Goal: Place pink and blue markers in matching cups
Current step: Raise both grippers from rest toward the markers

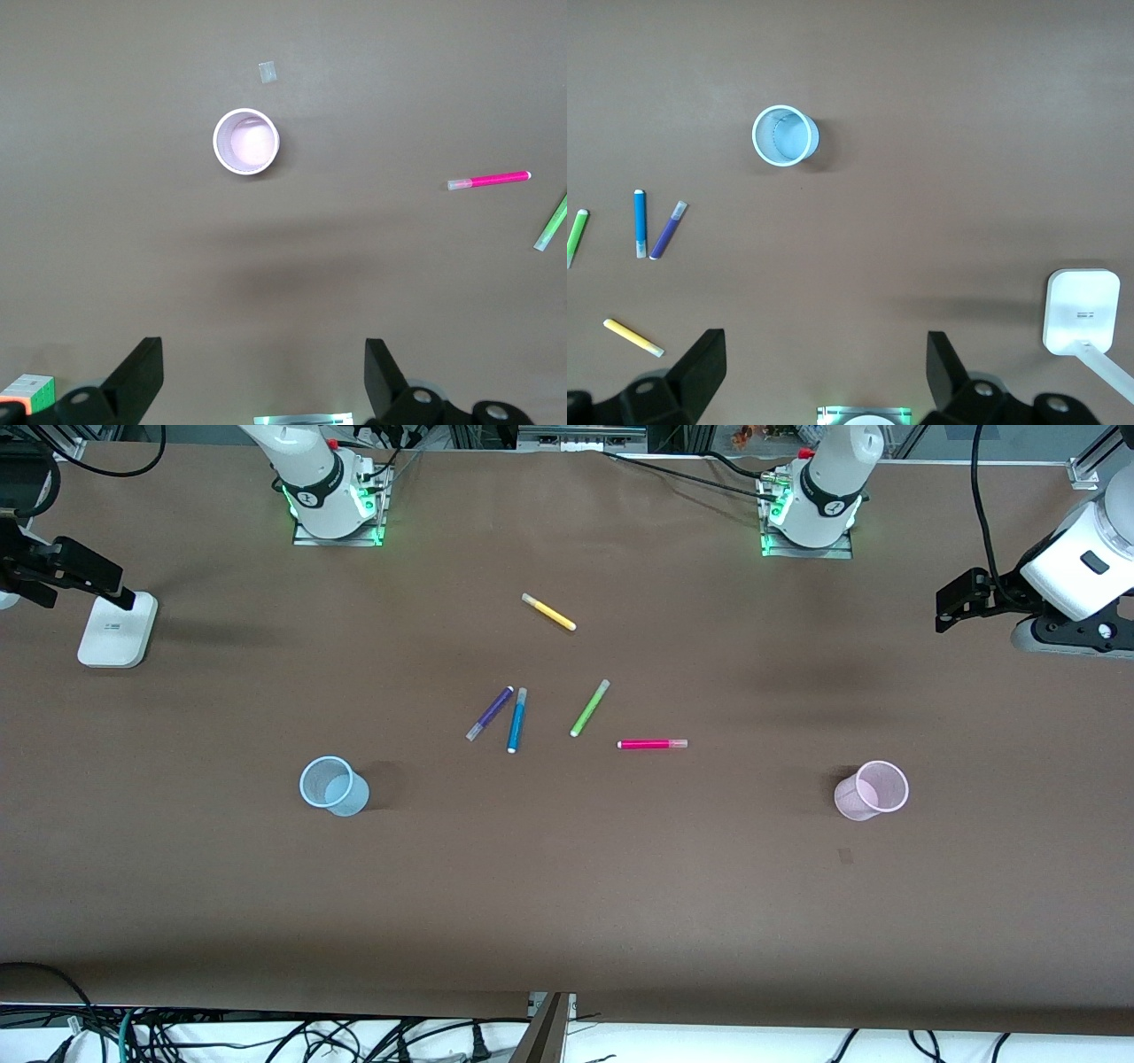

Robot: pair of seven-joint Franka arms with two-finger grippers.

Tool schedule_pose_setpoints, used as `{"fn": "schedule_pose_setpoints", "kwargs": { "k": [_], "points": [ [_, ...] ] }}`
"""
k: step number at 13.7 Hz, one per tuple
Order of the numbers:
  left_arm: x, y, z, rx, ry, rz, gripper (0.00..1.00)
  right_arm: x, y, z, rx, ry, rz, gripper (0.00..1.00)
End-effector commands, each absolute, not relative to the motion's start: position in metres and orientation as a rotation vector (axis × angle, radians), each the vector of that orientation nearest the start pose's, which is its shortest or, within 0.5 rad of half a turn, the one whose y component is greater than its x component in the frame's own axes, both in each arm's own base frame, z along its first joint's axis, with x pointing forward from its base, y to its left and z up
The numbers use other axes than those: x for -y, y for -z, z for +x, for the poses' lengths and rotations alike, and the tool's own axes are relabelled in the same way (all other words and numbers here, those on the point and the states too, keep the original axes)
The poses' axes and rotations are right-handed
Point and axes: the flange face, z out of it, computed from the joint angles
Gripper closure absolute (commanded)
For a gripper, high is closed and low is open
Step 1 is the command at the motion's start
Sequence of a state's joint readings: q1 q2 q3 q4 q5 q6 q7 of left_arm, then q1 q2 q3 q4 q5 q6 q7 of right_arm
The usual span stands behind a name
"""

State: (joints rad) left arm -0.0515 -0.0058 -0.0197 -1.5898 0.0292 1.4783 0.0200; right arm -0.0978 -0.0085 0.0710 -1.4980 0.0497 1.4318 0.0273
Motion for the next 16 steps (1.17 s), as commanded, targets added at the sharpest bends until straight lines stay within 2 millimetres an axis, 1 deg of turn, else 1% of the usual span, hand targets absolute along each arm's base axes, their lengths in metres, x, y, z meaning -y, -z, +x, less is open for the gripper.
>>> {"fn": "schedule_pose_setpoints", "kwargs": {
  "k": [1, 2, 7, 9, 11, 12, 13, 14, 15, 16],
  "points": [
    [0.034, -0.617, 0.543, -0.166, -0.174, -3.114, 0.0, 0.009, -0.657, 0.539, -0.055, -0.08, -3.091, 0.0],
    [0.034, -0.617, 0.543, -0.168, -0.174, -3.114, 0.0, 0.008, -0.655, 0.538, -0.041, -0.104, -3.096, 0.0],
    [0.036, -0.617, 0.543, -0.17, -0.177, -3.114, 0.0, 0.007, -0.655, 0.539, -0.04, -0.094, -3.09, 0.0],
    [0.04, -0.616, 0.543, -0.182, -0.184, -3.112, 0.0, 0.007, -0.627, 0.55, -0.027, -0.204, -3.081, 0.0],
    [0.045, -0.606, 0.541, -0.198, -0.267, -3.13, 0.0, 0.008, -0.623, 0.547, -0.012, -0.254, -3.076, 0.0],
    [0.056, -0.602, 0.54, -0.225, -0.305, -3.151, 0.0, 0.008, -0.624, 0.547, -0.007, -0.251, -3.076, 0.0],
    [0.069, -0.587, 0.543, -0.267, -0.369, -3.148, 0.0, 0.008, -0.624, 0.547, -0.007, -0.251, -3.076, 0.0],
    [0.081, -0.579, 0.544, -0.371, -0.413, -3.139, 0.0, 0.007, -0.622, 0.548, -0.009, -0.256, -3.076, 0.0],
    [0.094, -0.569, 0.545, -0.496, -0.442, -3.126, 0.0, 0.0, -0.622, 0.548, -0.014, -0.26, -3.078, 0.0],
    [0.101, -0.552, 0.551, -0.6, -0.487, -3.109, 0.0, -0.01, -0.62, 0.55, 0.009, -0.256, -3.078, 0.0]
  ]
}}
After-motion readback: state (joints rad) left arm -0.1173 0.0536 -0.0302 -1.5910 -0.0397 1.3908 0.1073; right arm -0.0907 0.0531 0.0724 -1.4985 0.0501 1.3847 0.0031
